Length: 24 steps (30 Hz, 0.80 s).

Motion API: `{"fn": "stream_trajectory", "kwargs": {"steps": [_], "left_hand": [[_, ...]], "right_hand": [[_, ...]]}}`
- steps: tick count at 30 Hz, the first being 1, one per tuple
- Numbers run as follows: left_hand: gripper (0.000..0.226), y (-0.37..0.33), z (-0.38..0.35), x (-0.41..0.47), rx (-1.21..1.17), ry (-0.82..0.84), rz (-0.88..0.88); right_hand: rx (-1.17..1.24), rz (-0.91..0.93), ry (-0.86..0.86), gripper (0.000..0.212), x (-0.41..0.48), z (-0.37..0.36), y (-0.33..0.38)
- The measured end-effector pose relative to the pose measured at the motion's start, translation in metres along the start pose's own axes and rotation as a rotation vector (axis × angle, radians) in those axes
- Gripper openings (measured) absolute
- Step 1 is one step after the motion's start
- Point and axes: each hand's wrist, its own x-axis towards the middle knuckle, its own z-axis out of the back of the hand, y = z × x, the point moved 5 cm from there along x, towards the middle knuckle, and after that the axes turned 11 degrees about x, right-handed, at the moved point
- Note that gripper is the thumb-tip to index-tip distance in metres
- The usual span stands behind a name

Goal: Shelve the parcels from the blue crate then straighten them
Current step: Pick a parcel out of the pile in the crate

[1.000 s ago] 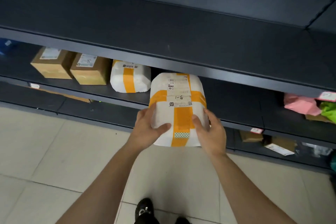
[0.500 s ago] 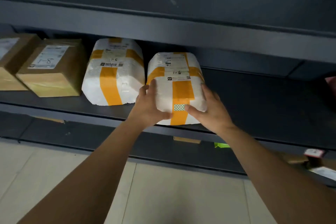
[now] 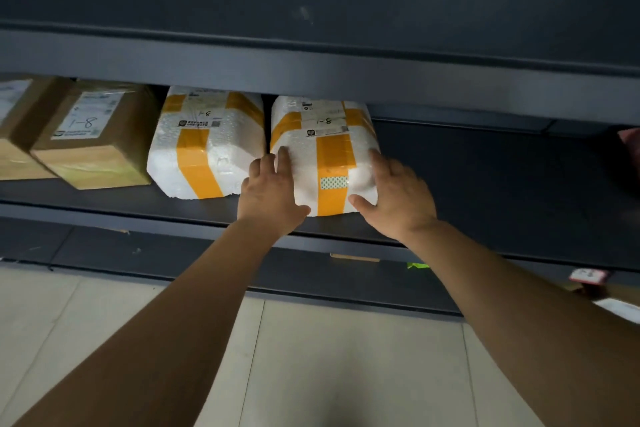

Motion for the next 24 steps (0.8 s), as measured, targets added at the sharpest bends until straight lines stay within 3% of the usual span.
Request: {"fn": "stream_trajectory", "kwargs": {"steps": [4,10,18,24], "left_hand": [[0.097,-0.005,0.022,-0.032,0.153,0.084,-0.062],[0.088,-0.024,0.067,-0.091,0.208,0.175,-0.176],[0.072,-0.081,0.145,-0.171,0.262,0.098,-0.455],[0.076,-0.156,0.207,-0.246,0.298,0.010,-0.718]], "right_hand": [[-0.173,-0.053,0.035,0.071,-0.037,0.022,0.004],[-0.188,-0.132,0.132,0.075,-0.113,0.071,0.007],[-0.141,-0.387,0.153,0.076,-0.247,0.155,0.008],[-0.128,-0.608,0.074,0.073,-0.373,0.237,0.002]]}}
